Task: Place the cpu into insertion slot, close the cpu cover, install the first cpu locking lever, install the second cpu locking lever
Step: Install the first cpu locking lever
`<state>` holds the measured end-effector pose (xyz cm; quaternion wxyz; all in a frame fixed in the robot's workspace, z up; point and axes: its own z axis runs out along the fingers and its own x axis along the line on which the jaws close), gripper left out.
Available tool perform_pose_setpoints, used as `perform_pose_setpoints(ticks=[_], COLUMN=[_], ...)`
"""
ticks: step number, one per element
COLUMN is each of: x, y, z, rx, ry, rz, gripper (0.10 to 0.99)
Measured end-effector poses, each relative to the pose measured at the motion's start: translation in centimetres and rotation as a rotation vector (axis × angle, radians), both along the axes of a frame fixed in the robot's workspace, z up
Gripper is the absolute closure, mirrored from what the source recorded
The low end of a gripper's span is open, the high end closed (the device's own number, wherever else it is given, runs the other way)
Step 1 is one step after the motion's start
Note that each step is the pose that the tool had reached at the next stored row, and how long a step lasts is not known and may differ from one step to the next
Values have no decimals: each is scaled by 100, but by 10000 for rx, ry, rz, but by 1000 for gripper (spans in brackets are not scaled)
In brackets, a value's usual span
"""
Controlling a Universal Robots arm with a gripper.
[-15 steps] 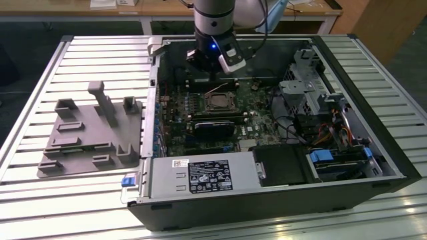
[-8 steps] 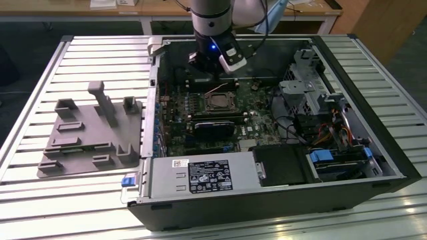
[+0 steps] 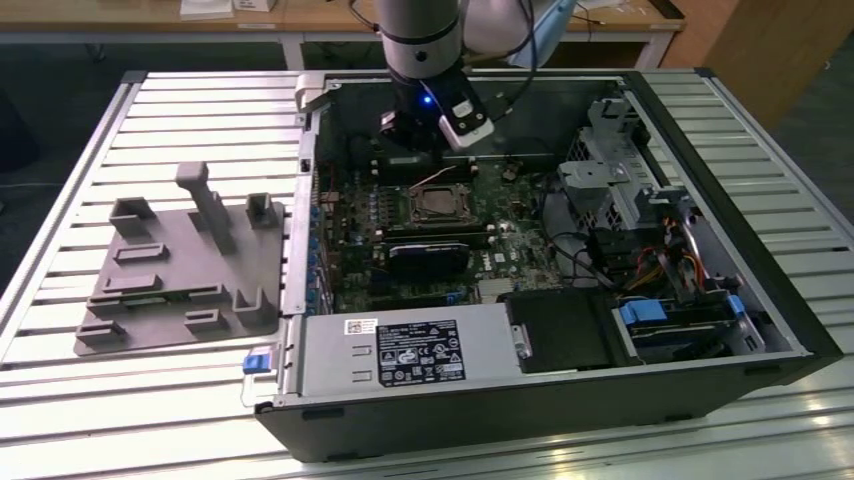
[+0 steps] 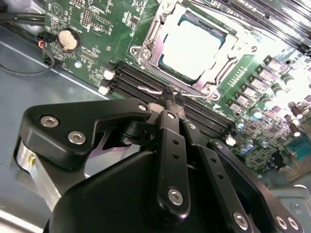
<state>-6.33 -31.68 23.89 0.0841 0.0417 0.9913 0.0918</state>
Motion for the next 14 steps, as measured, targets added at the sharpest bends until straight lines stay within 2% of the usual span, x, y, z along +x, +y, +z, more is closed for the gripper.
perform_pose_setpoints(ticks=[14], x=[3], y=[0], z=[-84], rx=[0], ry=[-1], rz=[-331], gripper=[984])
